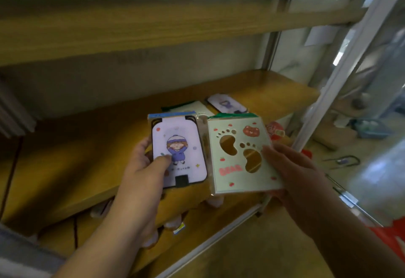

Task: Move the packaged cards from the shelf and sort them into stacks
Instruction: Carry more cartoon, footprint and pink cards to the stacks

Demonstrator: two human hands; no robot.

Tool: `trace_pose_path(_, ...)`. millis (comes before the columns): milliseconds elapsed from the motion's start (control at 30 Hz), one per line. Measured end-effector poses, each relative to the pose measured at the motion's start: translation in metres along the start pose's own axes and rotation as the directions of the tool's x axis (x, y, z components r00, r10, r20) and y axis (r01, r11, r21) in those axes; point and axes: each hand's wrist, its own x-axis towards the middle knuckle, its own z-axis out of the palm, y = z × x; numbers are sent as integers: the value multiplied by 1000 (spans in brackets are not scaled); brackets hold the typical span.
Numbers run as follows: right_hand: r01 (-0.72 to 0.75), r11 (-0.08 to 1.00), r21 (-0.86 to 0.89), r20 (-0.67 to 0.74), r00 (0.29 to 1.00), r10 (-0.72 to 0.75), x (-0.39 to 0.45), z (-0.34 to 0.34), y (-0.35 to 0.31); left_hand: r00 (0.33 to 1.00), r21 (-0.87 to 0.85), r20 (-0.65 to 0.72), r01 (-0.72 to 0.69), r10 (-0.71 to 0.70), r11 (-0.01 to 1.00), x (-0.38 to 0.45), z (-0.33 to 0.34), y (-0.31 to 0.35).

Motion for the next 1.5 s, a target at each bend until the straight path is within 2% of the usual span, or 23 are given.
trace_pose_path(167, 42, 994, -97, -44, 998, -47, 69, -10, -7, 994, 30, -94, -47, 49, 998, 46, 19, 12)
trace_pose_path(233, 36, 983, -181, -18, 999, -40, 98, -6, -8, 987, 54, -144, -60, 68, 997, 56, 19, 16)
trace_pose_path(367, 148, 860, -488, 198, 979, -56, 163, 18, -9, 961, 88, -252, -98, 118, 991, 70, 17, 17)
trace_pose_path(533, 156, 868, -472, 364, 931, 31, 220, 65, -5, 900, 64, -413, -122, 138, 990, 66, 24, 20)
trace_pose_path(600, 271, 769, -579, 416, 909, -8, 233, 75, -2, 865, 62, -482, -121, 136, 991, 63, 31, 20)
trace_pose_path(667, 428, 568, -703, 470, 879, -81, 243, 77, -1, 831, 68, -535, -136, 151, 988, 62, 40, 19)
trace_pose_path(767, 549, 260, -795, 535, 835, -128, 252, 74, 0, 800, 83, -576, -149, 170, 985, 60, 55, 15)
trace_pose_path(800, 581, 193, -791, 562, 814, -147, 253, 71, 0, 789, 88, -589, -156, 178, 984, 61, 60, 13)
trace_pose_path(867, 645, 159, -748, 609, 761, -223, 256, 60, -1, 777, 82, -605, -155, 172, 985, 65, 72, 8)
trace_pose_path(967, 706, 204, -678, 648, 705, -287, 263, 29, -7, 791, 68, -593, -133, 147, 989, 75, 93, -1)
trace_pose_path(1033, 717, 242, -654, 651, 696, -302, 272, -1, -13, 812, 100, -568, -98, 138, 990, 85, 112, -7)
trace_pose_path(1167, 661, 223, -717, 578, 742, -339, 288, -63, -30, 869, 187, -474, -59, 143, 981, 115, 156, -14)
trace_pose_path(1333, 606, 163, -779, 548, 783, -295, 302, -122, -50, 926, 365, -318, -78, 203, 928, 165, 213, -15)
trace_pose_path(1433, 618, 156, -770, 564, 775, -283, 305, -149, -53, 933, 558, -254, -73, 254, 826, 186, 237, -10)
trace_pose_path(1500, 626, 157, -763, 574, 770, -280, 306, -162, -54, 928, 723, -218, -55, 302, 689, 196, 246, -11)
